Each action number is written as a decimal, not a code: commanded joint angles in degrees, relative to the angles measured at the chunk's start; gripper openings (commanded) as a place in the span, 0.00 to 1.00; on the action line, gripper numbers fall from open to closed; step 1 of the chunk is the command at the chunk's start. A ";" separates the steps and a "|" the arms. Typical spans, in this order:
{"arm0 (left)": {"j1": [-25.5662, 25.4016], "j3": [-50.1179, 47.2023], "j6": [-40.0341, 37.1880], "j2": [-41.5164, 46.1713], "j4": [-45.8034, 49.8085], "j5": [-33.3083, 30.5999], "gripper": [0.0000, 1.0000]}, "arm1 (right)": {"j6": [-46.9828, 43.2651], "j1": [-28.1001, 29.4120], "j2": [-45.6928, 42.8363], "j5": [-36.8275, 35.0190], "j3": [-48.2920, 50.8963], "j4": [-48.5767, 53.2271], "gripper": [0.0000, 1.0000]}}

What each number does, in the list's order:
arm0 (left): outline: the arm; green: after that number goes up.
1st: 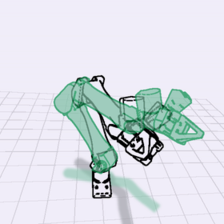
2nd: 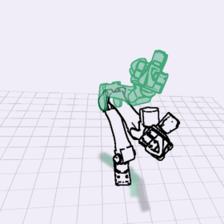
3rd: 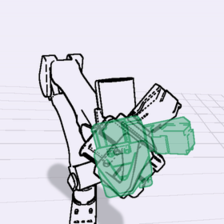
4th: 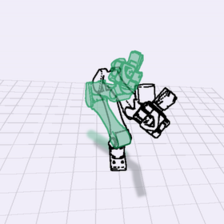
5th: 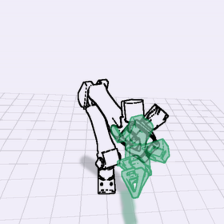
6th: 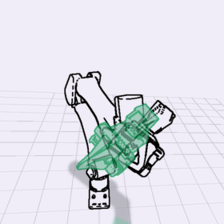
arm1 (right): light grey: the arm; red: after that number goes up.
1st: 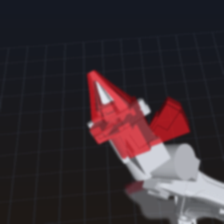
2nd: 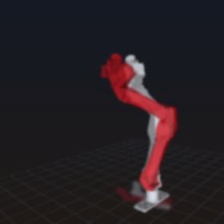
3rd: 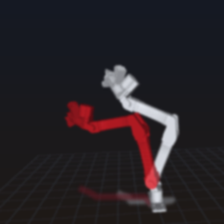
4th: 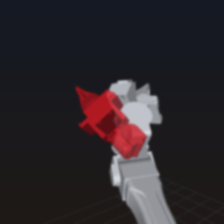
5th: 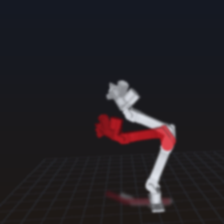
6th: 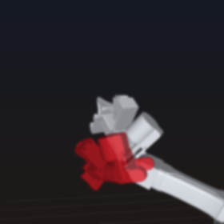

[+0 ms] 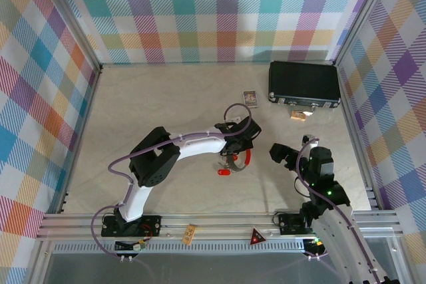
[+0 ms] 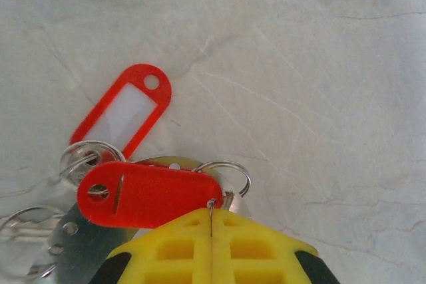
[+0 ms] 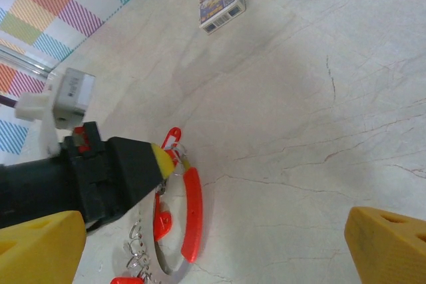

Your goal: Put the keys on the keyring

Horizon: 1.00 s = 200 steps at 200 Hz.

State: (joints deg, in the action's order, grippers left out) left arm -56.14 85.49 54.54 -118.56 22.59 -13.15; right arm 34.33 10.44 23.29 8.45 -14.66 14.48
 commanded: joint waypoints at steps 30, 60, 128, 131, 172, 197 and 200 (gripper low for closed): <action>-0.64 -1.52 -9.95 7.47 1.78 -1.56 0.00 | 0.14 -0.42 -0.50 2.95 1.45 -3.65 0.99; -0.64 -2.53 -16.25 10.48 0.81 -0.14 0.00 | -0.23 -0.38 -0.52 7.46 2.47 -7.90 0.96; -0.37 -6.19 -22.49 16.13 -2.01 1.17 0.00 | -0.67 0.96 8.52 21.24 4.09 -23.64 0.77; -0.37 -6.18 -22.41 16.21 -2.00 1.19 0.00 | -0.93 1.19 9.59 21.25 3.92 -23.83 0.76; 0.32 -9.23 -21.03 17.29 -4.98 2.49 0.00 | -2.66 7.92 23.67 17.70 3.98 -34.16 0.64; 0.59 -10.30 -19.99 17.78 -6.15 3.58 0.00 | -4.21 13.93 29.82 14.46 2.86 -39.52 0.62; 0.64 -10.44 -19.97 17.76 -6.15 3.67 0.00 | -4.30 14.52 30.49 13.67 2.68 -39.93 0.62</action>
State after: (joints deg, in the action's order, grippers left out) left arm -56.05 76.16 33.78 -103.63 18.87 -10.94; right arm 32.56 20.64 49.89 25.47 -10.81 -15.84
